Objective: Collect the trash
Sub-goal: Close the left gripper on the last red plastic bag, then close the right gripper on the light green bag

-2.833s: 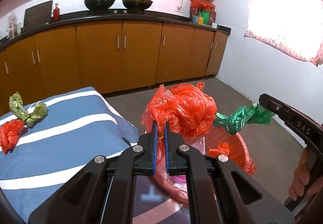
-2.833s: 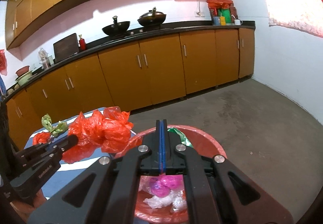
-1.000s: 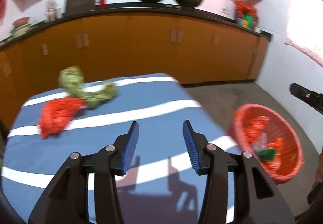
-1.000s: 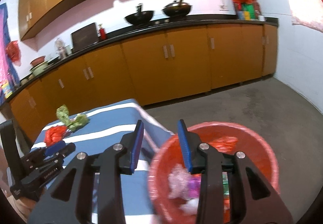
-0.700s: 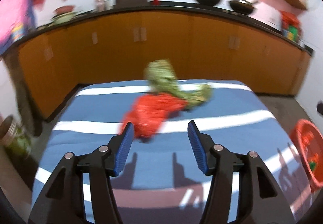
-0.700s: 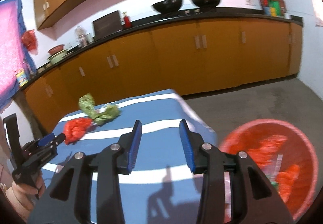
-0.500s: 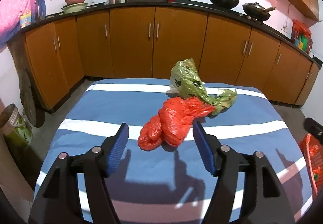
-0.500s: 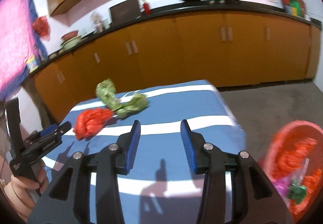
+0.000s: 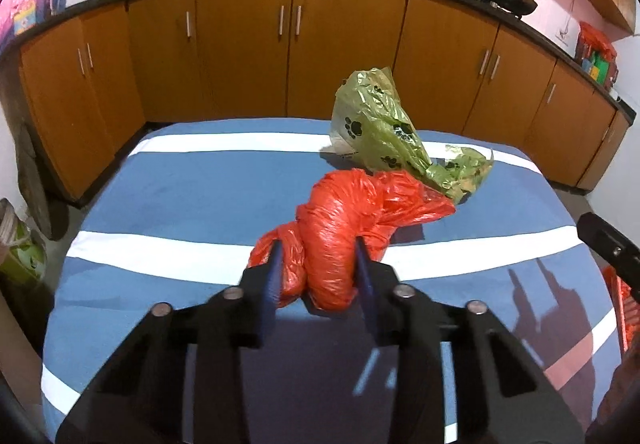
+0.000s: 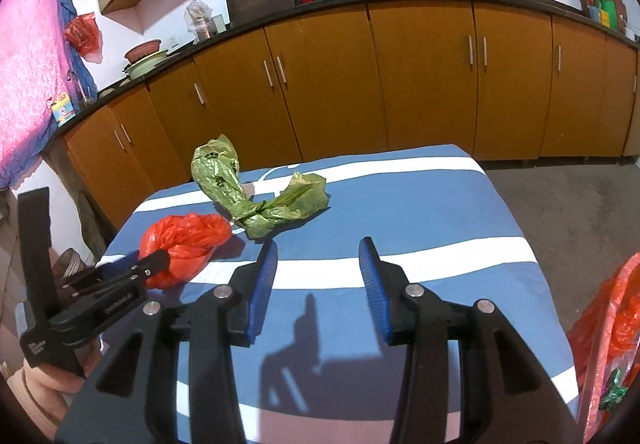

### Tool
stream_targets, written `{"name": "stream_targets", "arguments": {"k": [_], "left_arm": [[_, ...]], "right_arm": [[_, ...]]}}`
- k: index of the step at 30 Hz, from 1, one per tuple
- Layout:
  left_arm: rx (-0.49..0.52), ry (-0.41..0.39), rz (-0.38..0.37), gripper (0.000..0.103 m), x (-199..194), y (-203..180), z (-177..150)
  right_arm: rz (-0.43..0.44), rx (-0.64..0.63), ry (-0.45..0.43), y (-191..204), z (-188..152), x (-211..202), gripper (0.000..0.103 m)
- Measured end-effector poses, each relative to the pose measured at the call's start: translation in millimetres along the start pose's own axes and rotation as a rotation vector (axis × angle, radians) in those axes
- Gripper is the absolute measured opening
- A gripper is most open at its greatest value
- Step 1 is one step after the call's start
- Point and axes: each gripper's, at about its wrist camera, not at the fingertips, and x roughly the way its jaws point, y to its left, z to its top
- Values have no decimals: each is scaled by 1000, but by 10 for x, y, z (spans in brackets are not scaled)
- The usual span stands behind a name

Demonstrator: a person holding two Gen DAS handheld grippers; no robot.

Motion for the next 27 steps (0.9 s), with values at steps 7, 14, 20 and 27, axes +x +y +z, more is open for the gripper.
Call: {"name": "stream_targets", "arguments": {"k": [7, 14, 20, 27], "left_arm": [[-17, -46, 24, 20, -218, 238, -50], [-39, -106, 105, 20, -450, 596, -59], [-52, -126, 150, 20, -503, 790, -71], [-92, -126, 148, 20, -508, 909, -67]], "right_arm": [[25, -35, 14, 168, 60, 175, 43], [71, -38, 29, 382, 176, 478, 45], [79, -137, 46, 725, 260, 805, 51], [25, -158, 149, 713, 270, 1154, 47]]}}
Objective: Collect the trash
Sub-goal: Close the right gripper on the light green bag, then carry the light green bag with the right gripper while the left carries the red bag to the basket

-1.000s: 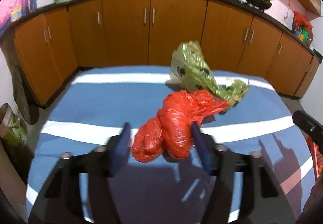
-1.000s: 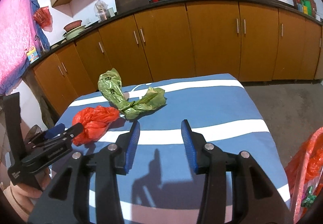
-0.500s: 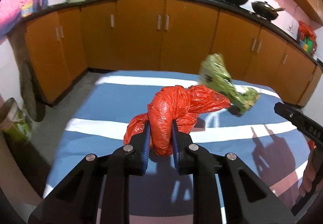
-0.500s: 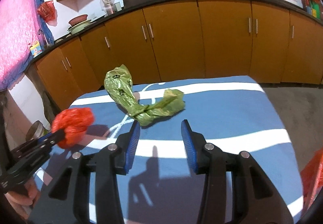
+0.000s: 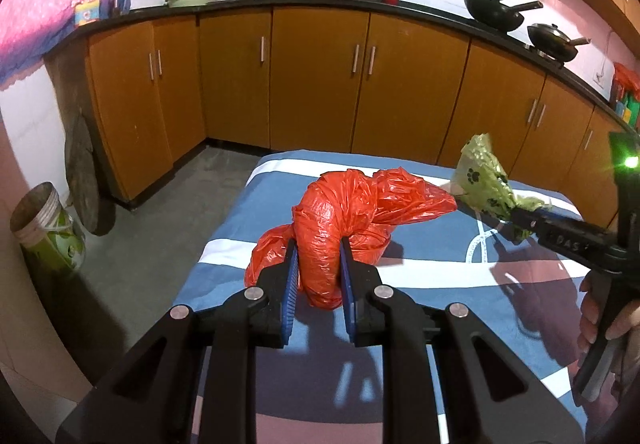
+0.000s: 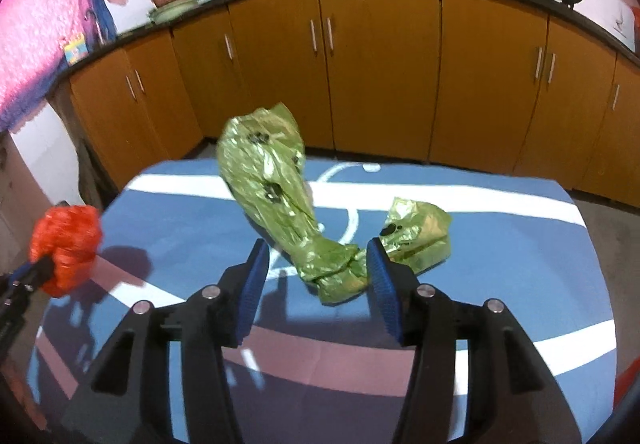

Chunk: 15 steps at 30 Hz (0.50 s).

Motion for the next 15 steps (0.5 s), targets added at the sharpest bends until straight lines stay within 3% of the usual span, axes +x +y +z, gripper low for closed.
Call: {"name": "stream_targets", "arguments": {"k": [1, 8, 15], "left_arm": [[2, -2, 0, 20, -6, -4, 1], [1, -2, 1, 20, -18, -4, -19], [12, -9, -5, 20, -77, -68, 6]], "right_arm": [[0, 7, 11, -11, 1, 21, 38], [-20, 10, 71, -42, -27, 112, 17], [-8, 40, 19, -122, -125, -168, 14]]}}
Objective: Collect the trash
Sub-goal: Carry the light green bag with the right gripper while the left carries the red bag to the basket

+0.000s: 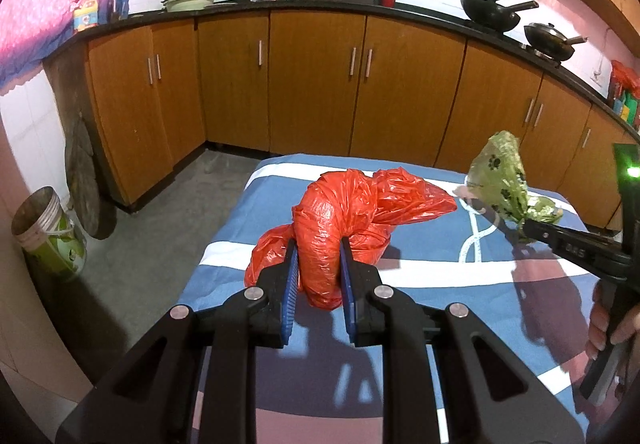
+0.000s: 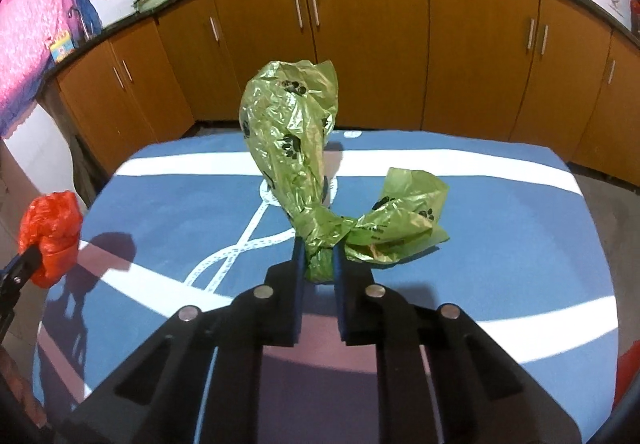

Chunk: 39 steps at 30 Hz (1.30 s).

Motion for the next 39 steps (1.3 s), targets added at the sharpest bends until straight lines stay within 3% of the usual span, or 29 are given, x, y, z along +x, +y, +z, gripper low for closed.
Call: {"name": "stream_targets", "arguments": {"k": [10, 24, 39], "left_arm": [[54, -16, -69, 20, -253, -405, 18], [116, -47, -186, 20, -912, -962, -76], [159, -73, -302, 20, -1440, -1528, -152]], "right_arm": [[-40, 40, -113, -205, -185, -884, 14], [-79, 145, -213, -579, -686, -2235, 14], [-149, 229, -306, -1036, -1127, -3225, 14]]}}
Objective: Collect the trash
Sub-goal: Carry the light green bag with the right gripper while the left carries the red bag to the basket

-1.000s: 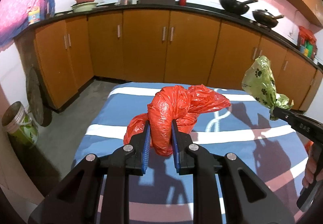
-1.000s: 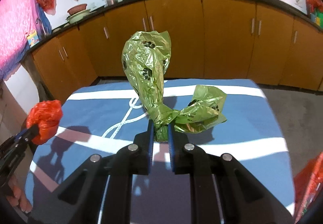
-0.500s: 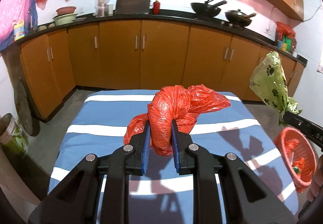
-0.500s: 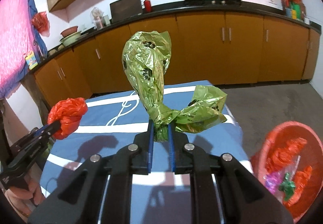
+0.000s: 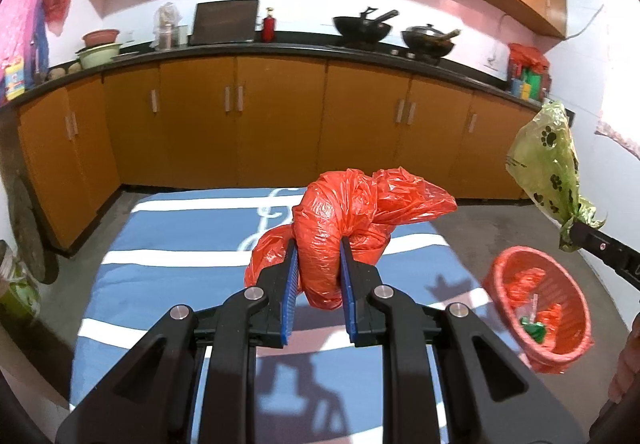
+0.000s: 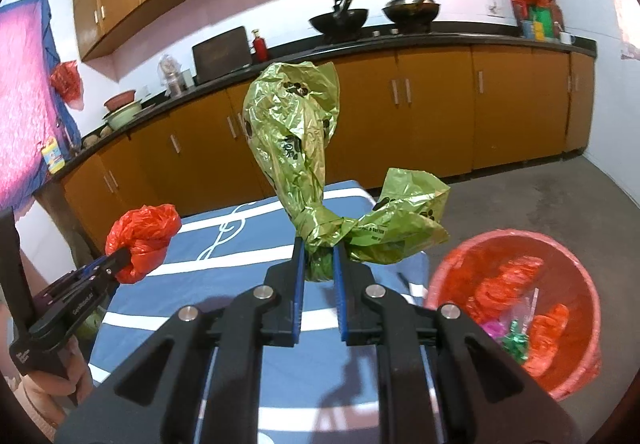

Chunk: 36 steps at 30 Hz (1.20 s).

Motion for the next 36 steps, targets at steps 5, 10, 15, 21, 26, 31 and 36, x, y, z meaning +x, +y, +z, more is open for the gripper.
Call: {"name": "stream_targets", "arguments": {"k": [5, 10, 15, 21, 26, 31, 36], "left_arm": [[28, 7, -68, 20, -17, -349, -44], [48, 18, -124, 20, -10, -670, -103], [79, 29, -172, 20, 17, -982, -143], [122, 37, -227, 20, 43, -1312, -173], [152, 46, -269, 20, 97, -1578, -208], [177, 67, -304, 20, 211, -1837, -252], [190, 88, -332, 20, 326, -2010, -301]], "right_arm": [[-60, 15, -27, -282, -39, -256, 14], [-116, 51, -49, -584, -78, -476, 14], [-166, 86, -60, -875, -131, -618, 14], [-217, 125, -58, -1208, -224, -716, 14], [-248, 149, -49, -1419, -279, -714, 14], [-269, 180, -39, -1617, -334, -679, 15], [-281, 211, -22, -1773, -381, -583, 15]]}}
